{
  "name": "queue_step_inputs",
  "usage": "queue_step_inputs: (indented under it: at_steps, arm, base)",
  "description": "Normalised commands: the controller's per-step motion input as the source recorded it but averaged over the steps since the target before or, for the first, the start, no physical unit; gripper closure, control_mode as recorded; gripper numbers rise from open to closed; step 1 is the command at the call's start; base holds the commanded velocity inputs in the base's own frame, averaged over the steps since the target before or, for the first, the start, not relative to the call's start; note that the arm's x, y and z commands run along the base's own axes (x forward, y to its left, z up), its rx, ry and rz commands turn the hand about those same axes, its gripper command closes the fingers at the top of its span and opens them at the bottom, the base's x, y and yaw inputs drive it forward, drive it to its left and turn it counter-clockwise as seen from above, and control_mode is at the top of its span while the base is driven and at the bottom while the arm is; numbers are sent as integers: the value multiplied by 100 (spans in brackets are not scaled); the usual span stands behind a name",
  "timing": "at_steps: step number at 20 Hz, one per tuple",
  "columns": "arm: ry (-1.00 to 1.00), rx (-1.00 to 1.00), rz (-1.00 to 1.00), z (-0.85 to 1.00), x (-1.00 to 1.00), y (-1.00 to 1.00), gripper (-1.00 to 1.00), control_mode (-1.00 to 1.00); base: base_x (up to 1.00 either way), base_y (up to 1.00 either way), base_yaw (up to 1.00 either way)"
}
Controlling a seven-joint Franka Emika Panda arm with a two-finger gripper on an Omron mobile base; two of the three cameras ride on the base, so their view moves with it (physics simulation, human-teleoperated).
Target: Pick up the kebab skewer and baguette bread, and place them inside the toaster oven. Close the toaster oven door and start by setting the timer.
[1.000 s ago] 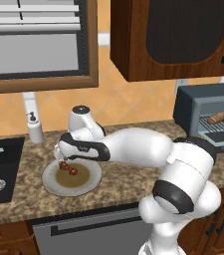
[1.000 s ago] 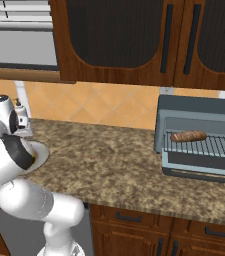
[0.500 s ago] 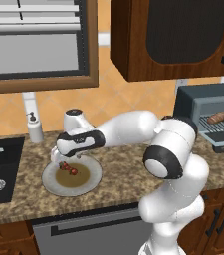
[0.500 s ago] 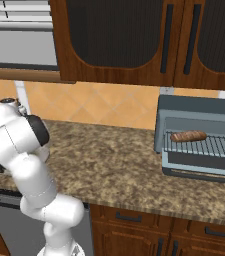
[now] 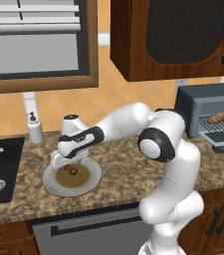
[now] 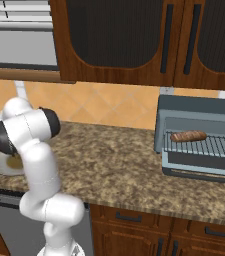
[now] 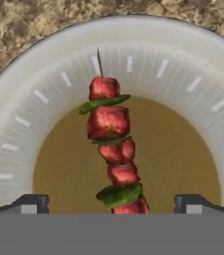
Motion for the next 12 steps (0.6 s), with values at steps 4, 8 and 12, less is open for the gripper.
queue_step_inputs:
  at_steps: [4, 8, 12]
  arm:
    - [7, -1, 0, -37, 0, 5, -100, -100]
    - [3, 0, 0, -28, 0, 6, -100, -100]
    - [1, 0, 0, -23, 0, 5, -100, -100]
  base:
    - [0, 0, 0]
    - [0, 0, 0]
    - [0, 0, 0]
